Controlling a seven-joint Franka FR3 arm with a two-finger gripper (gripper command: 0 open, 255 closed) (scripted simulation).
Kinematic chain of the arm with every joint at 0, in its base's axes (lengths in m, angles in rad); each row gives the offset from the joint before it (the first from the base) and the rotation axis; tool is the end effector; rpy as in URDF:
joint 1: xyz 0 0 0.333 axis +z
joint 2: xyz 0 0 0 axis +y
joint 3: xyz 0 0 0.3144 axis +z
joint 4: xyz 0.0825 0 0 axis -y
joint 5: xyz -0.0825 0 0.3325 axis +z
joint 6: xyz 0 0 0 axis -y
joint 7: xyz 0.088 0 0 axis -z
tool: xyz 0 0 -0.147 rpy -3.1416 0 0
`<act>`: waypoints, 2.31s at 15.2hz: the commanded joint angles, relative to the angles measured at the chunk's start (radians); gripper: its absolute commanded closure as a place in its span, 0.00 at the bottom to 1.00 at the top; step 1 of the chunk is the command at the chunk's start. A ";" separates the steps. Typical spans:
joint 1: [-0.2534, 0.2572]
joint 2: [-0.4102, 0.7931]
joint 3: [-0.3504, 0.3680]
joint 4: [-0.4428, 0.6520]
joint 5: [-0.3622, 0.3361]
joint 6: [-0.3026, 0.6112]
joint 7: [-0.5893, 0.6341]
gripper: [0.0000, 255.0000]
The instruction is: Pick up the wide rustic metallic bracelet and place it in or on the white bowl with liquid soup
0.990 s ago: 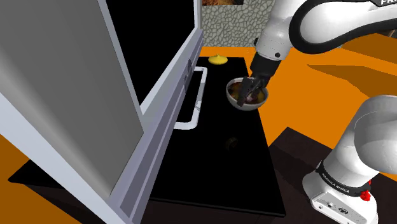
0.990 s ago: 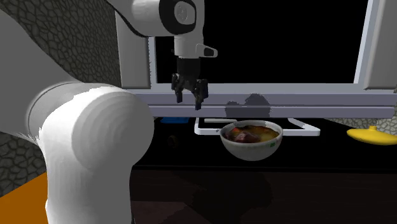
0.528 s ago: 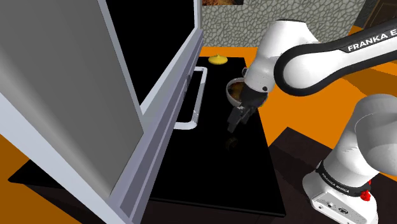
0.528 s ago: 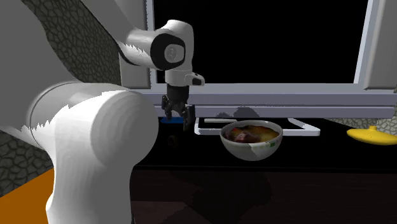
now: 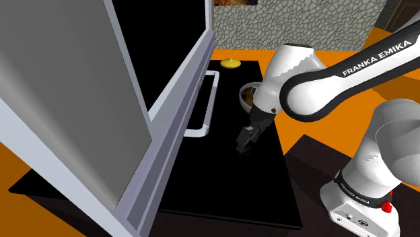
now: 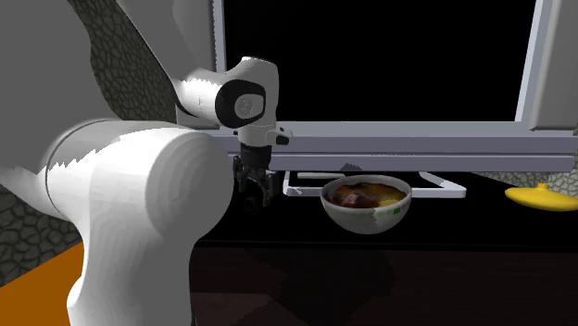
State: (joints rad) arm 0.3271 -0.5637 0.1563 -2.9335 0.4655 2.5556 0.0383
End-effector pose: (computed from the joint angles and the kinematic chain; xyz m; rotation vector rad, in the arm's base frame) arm 0.2736 0.1393 0.3325 -2.8848 -0.0917 -0.1938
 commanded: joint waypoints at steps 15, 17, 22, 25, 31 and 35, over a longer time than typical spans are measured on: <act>0.018 0.052 0.003 -0.003 0.024 0.058 -0.011 1.00; 0.018 0.052 0.003 -0.003 0.024 0.058 -0.011 1.00; 0.002 0.004 0.008 0.011 -0.001 -0.004 0.012 1.00; -0.012 -0.038 0.010 0.029 -0.023 -0.063 0.031 1.00; -0.033 -0.108 0.008 0.072 -0.058 -0.175 0.062 1.00; -0.043 -0.145 0.004 0.106 -0.078 -0.245 0.080 1.00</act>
State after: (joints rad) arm 0.2872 -0.6979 0.1623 -2.8375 0.3934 2.3320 0.1133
